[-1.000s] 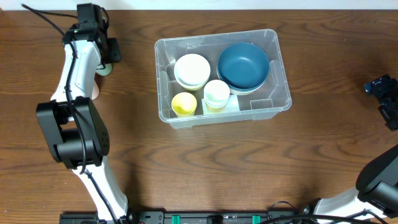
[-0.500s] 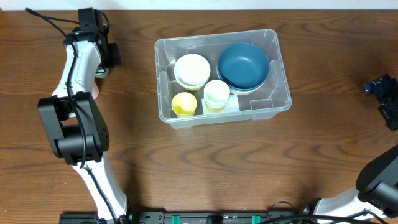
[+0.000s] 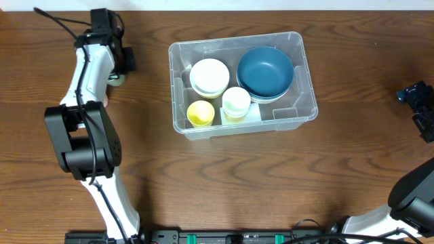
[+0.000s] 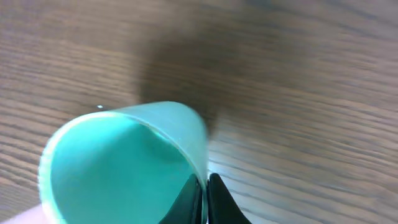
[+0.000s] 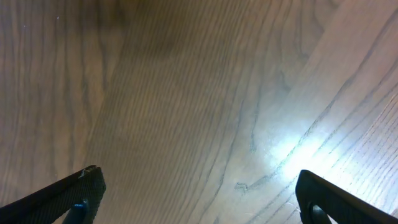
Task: Pack container
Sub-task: 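Carry the green cup with the left gripper into the bin onto the yellow cup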
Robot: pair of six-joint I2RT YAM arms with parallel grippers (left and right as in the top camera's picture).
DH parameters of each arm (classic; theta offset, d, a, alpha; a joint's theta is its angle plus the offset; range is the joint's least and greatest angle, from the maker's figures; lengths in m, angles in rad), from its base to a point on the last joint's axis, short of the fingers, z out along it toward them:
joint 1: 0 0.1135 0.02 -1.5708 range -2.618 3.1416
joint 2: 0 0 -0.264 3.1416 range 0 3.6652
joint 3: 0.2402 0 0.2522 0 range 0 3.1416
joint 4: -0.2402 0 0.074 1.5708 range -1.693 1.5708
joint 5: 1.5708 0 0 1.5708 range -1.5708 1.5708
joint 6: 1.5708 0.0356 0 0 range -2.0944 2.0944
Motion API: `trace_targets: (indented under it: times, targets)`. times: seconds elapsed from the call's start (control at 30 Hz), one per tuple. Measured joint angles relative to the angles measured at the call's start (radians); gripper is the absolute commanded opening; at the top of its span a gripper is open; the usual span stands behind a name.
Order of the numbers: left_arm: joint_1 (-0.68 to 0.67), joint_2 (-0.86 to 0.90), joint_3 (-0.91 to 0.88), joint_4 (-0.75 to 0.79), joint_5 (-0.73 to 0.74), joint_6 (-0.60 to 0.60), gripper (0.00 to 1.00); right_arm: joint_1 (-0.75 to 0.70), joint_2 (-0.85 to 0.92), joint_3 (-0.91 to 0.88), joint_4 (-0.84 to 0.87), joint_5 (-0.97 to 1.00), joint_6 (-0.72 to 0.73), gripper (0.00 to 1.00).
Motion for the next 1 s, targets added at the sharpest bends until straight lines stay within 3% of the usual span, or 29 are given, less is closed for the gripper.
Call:
trace_targets:
  times: [0.33,0.57,0.73,1.0]
  targets:
    - [-0.146,-0.295,-0.001,-0.066,0.002,-0.028,0.06,0.000,0.000,0.000,0.000,0.000,0.000,0.99]
    - [-0.239,-0.474,-0.001,-0.266,0.020,-0.082,0.06,0.000,0.000,0.000,0.000,0.000,0.000,0.99]
    - [-0.328,-0.510,-0.001,-0.382,0.083,-0.103,0.06,0.000,0.000,0.000,0.000,0.000,0.000,0.99]
    - [-0.457,-0.509,-0.001,-0.443,0.117,-0.108,0.06,0.000,0.000,0.000,0.000,0.000,0.000,0.99]
